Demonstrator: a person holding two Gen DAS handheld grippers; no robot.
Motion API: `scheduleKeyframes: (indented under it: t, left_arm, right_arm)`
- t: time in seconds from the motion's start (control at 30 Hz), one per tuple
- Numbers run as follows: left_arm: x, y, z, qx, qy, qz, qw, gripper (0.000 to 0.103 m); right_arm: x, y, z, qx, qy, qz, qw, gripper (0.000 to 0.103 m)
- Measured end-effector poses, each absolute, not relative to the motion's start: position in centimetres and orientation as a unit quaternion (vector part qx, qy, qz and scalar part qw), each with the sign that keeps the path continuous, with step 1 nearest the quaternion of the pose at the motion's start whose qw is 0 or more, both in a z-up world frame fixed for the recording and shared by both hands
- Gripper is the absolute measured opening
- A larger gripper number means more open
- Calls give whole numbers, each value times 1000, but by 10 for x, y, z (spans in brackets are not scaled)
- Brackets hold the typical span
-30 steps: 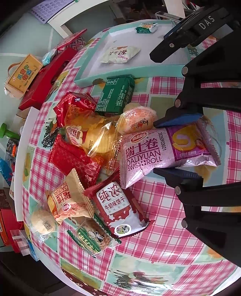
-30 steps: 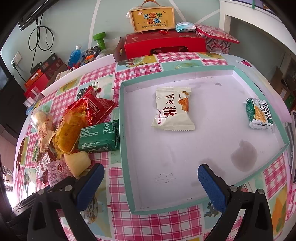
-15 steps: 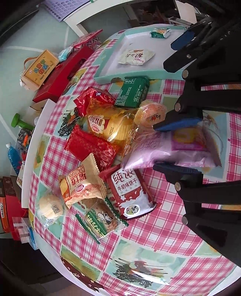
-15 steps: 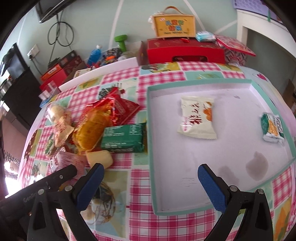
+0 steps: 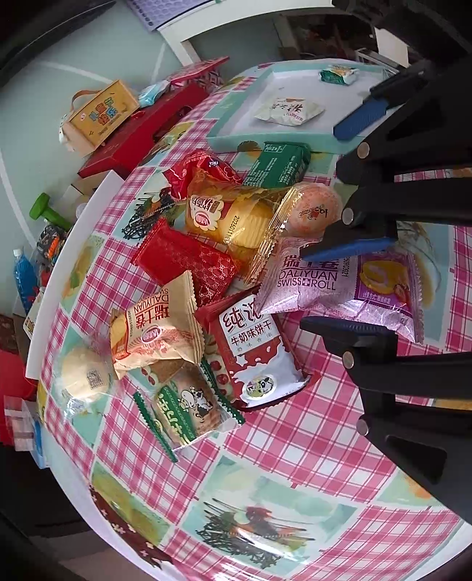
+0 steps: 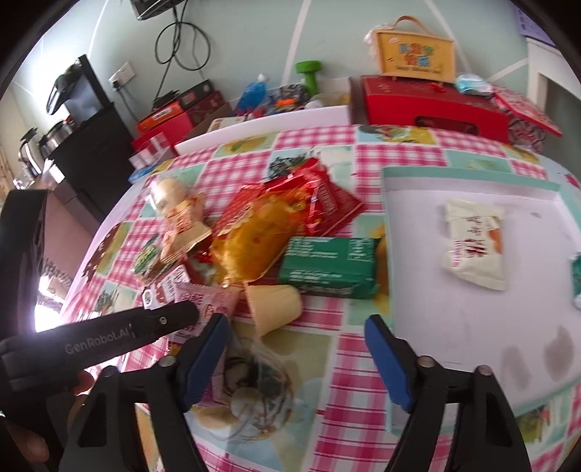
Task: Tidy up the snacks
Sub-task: 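Grasp the yellow pudding cup with the right tool while the left tool holds the pink packet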
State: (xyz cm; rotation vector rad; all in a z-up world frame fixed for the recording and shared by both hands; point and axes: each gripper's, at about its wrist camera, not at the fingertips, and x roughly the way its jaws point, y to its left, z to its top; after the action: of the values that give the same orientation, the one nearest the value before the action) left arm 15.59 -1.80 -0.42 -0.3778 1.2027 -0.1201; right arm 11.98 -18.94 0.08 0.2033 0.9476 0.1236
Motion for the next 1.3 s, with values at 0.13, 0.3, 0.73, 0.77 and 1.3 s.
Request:
scheduleKeyframes:
  t: [0.13,0.3,0.73,0.77,1.3]
  left_arm:
    - [158,-17,-5,-189,565,-51,802,37]
    - [156,-13,-6,-203,569,-44,795,45]
    - [159,-14,-8,-202,574,-39,792,56]
    - [159,-15,-9,-202,576,-41,791,56]
    - [162,-34,-20,-178,593,-60,783,65]
  right_arm:
    - [130,-180,-10,95,465,81,876,71]
    - [141,-172,-22,88,473,89,872,62]
    - [151,-167,-35,88,466,83,877,45]
    - [152,-168,-35,91,465,81,877,43]
    - [132,-185,-31,105,491,43,864,42]
